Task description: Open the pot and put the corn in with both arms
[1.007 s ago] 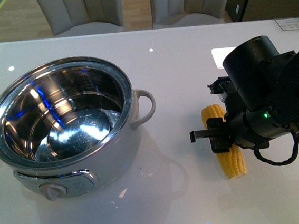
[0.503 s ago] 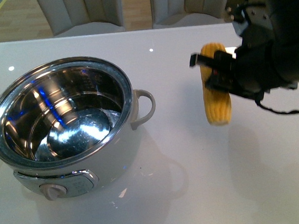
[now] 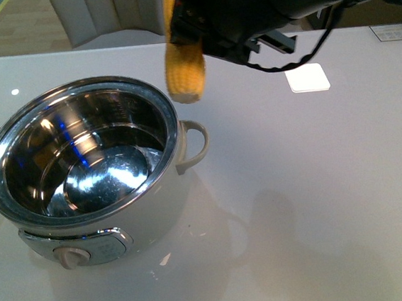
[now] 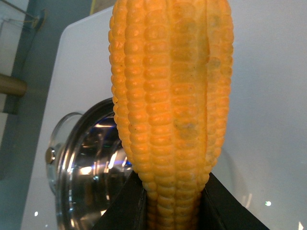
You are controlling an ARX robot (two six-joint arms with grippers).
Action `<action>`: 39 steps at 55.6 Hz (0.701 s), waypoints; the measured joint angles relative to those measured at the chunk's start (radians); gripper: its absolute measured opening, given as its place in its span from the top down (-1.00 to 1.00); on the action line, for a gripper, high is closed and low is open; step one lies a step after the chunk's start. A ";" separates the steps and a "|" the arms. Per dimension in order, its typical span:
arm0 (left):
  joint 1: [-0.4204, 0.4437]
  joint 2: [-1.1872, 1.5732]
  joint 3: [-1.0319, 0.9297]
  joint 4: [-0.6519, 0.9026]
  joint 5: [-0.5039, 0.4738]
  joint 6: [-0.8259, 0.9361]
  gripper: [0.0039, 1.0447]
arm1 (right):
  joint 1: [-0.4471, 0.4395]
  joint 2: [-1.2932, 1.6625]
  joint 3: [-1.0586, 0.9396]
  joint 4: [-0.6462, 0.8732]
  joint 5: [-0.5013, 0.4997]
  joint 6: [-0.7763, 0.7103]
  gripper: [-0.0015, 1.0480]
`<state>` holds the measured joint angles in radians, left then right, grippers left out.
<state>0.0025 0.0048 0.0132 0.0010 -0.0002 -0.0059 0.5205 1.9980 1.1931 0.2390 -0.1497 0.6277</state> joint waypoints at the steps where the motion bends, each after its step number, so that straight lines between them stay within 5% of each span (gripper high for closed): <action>1: 0.000 0.000 0.000 0.000 0.000 0.000 -0.88 | 0.007 0.011 0.015 -0.002 -0.006 0.008 0.67; 39: 0.000 0.000 0.000 0.000 0.000 0.000 -0.88 | 0.171 0.235 0.249 -0.103 -0.092 0.096 0.71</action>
<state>0.0025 0.0048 0.0132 0.0010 -0.0002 -0.0059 0.6918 2.2326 1.4425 0.1360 -0.2413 0.7235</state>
